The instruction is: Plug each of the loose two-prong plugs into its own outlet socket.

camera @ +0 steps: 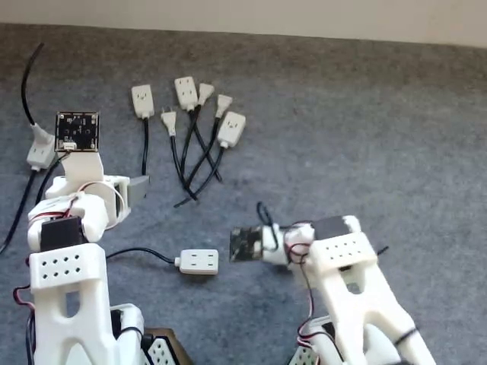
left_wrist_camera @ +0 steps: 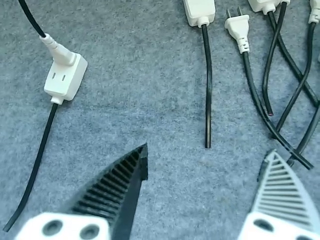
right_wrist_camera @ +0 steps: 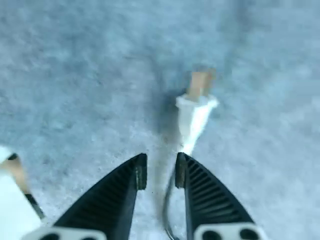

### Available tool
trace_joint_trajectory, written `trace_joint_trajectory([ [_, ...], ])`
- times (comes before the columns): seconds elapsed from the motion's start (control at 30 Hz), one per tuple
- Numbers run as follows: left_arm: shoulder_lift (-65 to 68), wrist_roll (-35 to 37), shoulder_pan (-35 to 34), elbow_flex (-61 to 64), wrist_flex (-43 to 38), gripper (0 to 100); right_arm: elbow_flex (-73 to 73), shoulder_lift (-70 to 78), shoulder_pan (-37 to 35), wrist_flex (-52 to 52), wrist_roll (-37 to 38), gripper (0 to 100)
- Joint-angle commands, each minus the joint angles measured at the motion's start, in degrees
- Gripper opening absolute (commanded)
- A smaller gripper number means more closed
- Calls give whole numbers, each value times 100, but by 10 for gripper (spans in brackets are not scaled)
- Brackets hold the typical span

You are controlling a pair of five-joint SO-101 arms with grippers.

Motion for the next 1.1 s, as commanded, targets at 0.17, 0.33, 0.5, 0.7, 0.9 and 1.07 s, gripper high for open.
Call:
trace_joint_trajectory([
  [0.17,13,35,233,84,-18,348,198,-505,-4,-303,-70,99],
  [0.33,13,35,242,84,-18,348,673,-207,-101,-1086,-501,99],
  [0.5,13,35,259,92,-26,348,822,259,-338,-1341,-642,99],
  [0.7,13,35,259,92,-26,348,822,514,-734,-1349,-1002,98],
  [0.9,13,35,251,92,-26,348,822,523,-787,-1349,-1090,67],
  [1.07,-4,35,233,101,-26,348,822,470,-699,-1341,-1503,3],
])
